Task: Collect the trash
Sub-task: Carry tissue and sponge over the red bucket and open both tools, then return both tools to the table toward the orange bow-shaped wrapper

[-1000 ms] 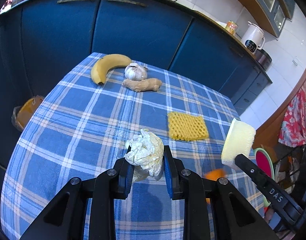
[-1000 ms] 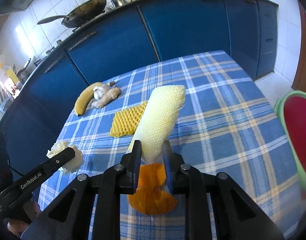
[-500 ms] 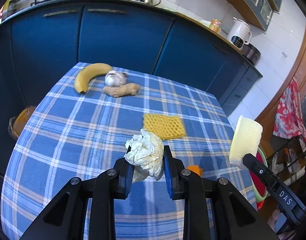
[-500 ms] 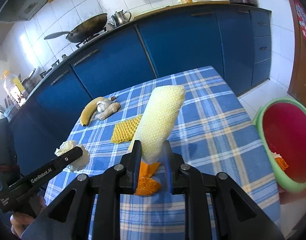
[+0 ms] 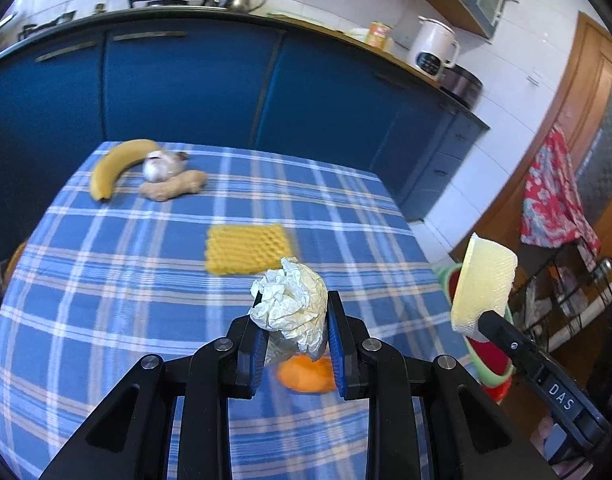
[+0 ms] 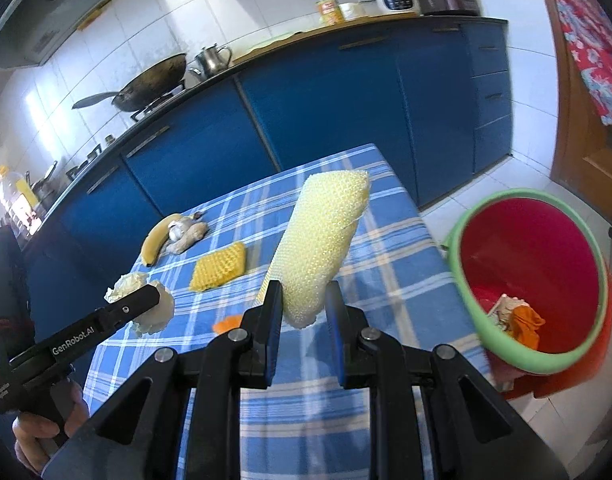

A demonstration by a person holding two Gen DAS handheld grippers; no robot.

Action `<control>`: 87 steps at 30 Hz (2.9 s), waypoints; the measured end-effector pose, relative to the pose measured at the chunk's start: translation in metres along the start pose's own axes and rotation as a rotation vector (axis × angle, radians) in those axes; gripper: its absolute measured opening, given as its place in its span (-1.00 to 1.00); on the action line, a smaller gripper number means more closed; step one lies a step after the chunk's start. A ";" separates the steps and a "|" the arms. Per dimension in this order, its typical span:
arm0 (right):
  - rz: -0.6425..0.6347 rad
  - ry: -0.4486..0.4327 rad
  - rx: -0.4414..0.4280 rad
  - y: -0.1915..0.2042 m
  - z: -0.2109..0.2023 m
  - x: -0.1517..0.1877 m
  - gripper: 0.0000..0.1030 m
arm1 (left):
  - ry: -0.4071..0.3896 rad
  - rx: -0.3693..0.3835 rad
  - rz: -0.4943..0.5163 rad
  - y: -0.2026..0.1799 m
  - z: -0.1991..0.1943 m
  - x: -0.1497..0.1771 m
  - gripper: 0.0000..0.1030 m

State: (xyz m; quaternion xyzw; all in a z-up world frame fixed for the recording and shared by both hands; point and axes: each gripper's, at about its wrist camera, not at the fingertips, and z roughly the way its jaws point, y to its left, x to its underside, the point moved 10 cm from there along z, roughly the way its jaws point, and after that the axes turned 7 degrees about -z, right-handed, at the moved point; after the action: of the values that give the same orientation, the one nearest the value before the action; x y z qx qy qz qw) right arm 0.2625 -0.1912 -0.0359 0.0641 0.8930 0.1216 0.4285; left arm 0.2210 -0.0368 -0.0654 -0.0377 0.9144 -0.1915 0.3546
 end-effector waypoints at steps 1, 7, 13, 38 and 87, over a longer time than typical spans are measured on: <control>0.007 -0.003 0.009 -0.006 -0.003 0.001 -0.53 | 0.003 0.007 0.007 -0.005 0.001 0.001 -0.48; 0.047 -0.014 0.055 -0.041 -0.017 0.005 -0.53 | 0.024 0.055 0.064 -0.042 0.008 0.008 -0.48; 0.097 -0.018 0.103 -0.080 -0.029 0.013 -0.53 | 0.048 0.081 0.126 -0.078 0.020 0.017 -0.48; 0.338 0.019 0.275 -0.233 -0.042 0.057 -0.46 | 0.214 0.252 0.370 -0.228 0.106 0.079 -0.46; 0.253 -0.071 0.219 -0.165 -0.075 0.044 0.08 | 0.100 0.055 0.210 -0.115 0.044 0.051 0.02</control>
State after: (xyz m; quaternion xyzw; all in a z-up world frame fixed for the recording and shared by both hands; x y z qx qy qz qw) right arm 0.1749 -0.3521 -0.0683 0.2263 0.8702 0.0741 0.4314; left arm 0.2043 -0.1678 -0.0842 0.0775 0.9242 -0.1802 0.3275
